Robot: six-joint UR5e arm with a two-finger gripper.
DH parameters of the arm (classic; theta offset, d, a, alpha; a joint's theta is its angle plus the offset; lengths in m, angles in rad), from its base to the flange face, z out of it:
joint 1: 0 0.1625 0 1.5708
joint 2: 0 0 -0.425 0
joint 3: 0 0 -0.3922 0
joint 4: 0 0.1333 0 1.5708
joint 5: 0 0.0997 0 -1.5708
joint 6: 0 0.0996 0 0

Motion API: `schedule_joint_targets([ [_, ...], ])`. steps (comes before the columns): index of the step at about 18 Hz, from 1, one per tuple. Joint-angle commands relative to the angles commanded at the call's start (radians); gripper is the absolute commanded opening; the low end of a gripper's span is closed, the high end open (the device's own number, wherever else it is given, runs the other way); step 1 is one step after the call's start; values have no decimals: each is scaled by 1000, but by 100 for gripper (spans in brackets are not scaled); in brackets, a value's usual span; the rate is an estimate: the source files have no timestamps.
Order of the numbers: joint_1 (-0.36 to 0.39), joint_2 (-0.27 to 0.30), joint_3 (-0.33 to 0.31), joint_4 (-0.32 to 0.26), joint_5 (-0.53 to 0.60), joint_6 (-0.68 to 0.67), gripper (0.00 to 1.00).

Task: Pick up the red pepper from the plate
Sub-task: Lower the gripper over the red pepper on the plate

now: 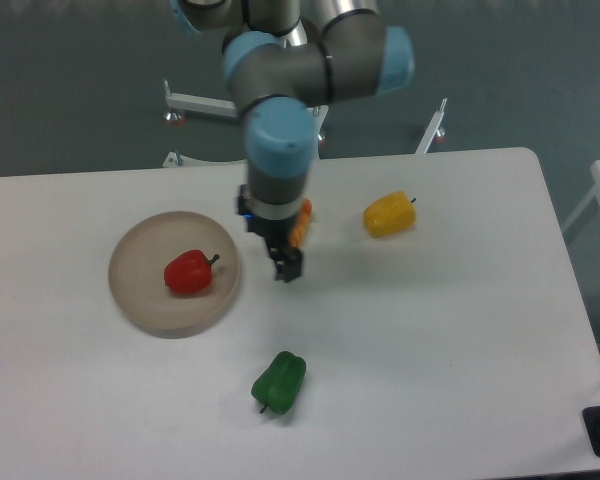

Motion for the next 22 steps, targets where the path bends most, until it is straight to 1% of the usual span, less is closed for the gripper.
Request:
schedule_joint_targets([
  [2,-29,-9,-8,2,1,1,100],
  [3,-38,-18,-14,14,2,1,100],
  [5,-57,-35,-44,84,2,0,100],
  [7,-71,-46,-69,130,3,0,100],
  [10,-77,-57,-103,155,3,1,100],
  [14,-81,-72,-103,169,5,0,100],
  [18,-98,-104,-112,236,6,-20,100],
  [21,-106,-117,-115,238,24,-23,100],
  [22,-111,-117,-121,239,31,-23,92],
])
